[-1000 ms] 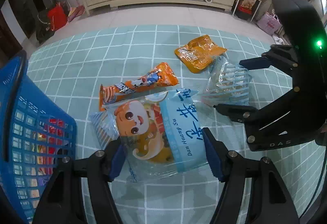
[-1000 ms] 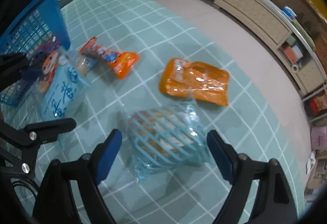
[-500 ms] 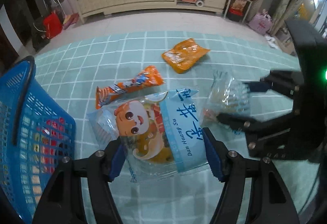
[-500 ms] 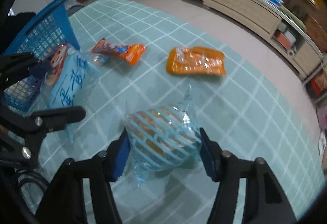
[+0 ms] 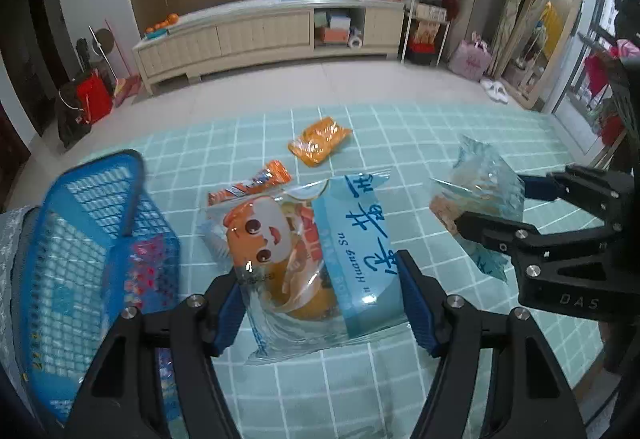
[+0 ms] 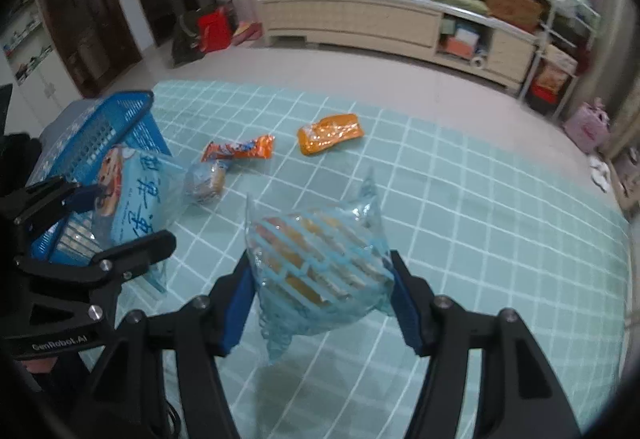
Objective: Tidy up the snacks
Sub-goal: 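Carry the blue bag and cookie bag over the basket with both grippers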
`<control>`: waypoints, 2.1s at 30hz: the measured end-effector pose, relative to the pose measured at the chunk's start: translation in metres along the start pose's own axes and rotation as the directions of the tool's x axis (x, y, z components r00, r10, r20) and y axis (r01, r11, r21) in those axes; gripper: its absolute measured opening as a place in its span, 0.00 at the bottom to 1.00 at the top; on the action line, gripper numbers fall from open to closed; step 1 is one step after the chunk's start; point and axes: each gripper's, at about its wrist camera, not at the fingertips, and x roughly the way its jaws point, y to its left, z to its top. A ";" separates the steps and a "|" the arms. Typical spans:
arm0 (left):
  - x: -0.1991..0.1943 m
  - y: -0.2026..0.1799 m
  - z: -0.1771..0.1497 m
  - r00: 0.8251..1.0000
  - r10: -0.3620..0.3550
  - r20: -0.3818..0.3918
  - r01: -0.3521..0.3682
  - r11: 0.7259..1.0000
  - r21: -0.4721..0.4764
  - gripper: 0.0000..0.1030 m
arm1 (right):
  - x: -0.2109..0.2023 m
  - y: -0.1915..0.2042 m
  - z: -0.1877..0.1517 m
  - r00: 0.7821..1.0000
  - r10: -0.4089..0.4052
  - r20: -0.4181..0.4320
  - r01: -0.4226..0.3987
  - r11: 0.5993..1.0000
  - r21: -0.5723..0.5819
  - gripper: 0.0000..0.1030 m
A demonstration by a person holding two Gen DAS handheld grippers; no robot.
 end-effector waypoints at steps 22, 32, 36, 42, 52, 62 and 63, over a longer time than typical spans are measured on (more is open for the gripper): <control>-0.156 0.075 -0.040 0.981 -0.018 0.191 0.018 1.000 -0.001 0.64 | -0.115 0.139 -0.003 0.990 -0.062 0.126 0.051 0.995 0.089 0.65; -0.180 0.132 -0.053 0.979 0.069 0.194 -0.059 0.997 -0.059 0.64 | -0.105 0.198 0.025 0.993 0.019 0.116 -0.023 0.999 0.036 0.65; -0.181 0.152 -0.053 0.979 0.096 0.178 -0.084 0.994 -0.074 0.64 | -0.094 0.218 0.035 0.994 0.046 0.101 -0.048 0.999 0.010 0.65; -0.173 0.169 -0.053 0.979 0.131 0.157 -0.121 0.990 -0.069 0.64 | -0.073 0.231 0.047 0.993 0.091 0.072 -0.092 0.996 0.009 0.65; -0.140 0.194 -0.050 0.989 0.113 0.094 -0.105 0.991 -0.084 0.64 | -0.034 0.242 0.059 0.994 0.108 0.015 -0.108 0.994 0.006 0.65; -0.092 0.212 -0.055 0.999 0.050 0.007 -0.049 0.992 -0.112 0.65 | 0.007 0.239 0.062 0.993 0.107 -0.047 -0.105 0.994 0.041 0.65; -0.090 0.214 -0.056 0.999 0.043 0.001 -0.042 0.993 -0.114 0.65 | 0.008 0.239 0.062 0.993 0.108 -0.048 -0.106 0.993 0.043 0.65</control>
